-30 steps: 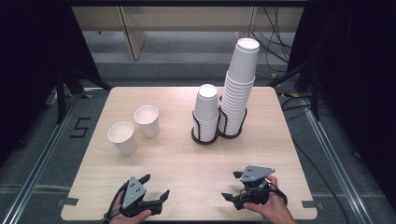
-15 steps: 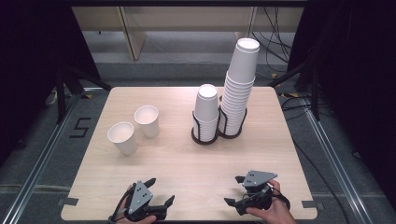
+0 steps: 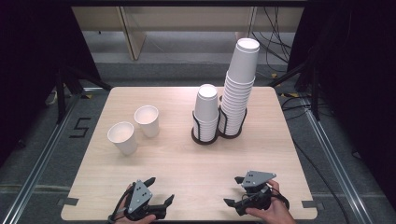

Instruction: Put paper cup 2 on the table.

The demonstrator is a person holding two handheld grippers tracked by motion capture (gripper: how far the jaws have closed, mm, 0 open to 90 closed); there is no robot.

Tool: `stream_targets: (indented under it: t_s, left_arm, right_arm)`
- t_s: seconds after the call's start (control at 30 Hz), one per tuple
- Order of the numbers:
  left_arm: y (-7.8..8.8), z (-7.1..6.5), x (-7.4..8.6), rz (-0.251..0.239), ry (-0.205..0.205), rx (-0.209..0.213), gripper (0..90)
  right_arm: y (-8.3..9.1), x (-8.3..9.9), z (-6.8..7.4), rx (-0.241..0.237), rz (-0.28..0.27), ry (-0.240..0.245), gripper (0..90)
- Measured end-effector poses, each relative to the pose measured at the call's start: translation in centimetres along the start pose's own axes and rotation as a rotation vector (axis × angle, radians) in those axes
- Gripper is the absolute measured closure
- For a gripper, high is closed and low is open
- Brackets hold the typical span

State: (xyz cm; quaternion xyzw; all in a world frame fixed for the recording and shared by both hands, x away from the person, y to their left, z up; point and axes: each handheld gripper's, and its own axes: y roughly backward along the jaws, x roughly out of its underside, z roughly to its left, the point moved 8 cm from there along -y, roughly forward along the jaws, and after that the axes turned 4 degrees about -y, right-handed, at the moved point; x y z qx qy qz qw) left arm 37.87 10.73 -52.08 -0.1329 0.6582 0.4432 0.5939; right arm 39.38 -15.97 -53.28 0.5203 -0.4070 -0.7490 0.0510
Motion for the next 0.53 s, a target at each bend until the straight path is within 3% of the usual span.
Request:
stream_targets:
  t_s: [0.53]
  left_arm:
    - [-0.08,0.03,0.08,0.004,0.000,-0.003,14.6]
  right_arm:
    - [-0.13,0.09,-0.16,0.008,0.004,-0.004,15.8]
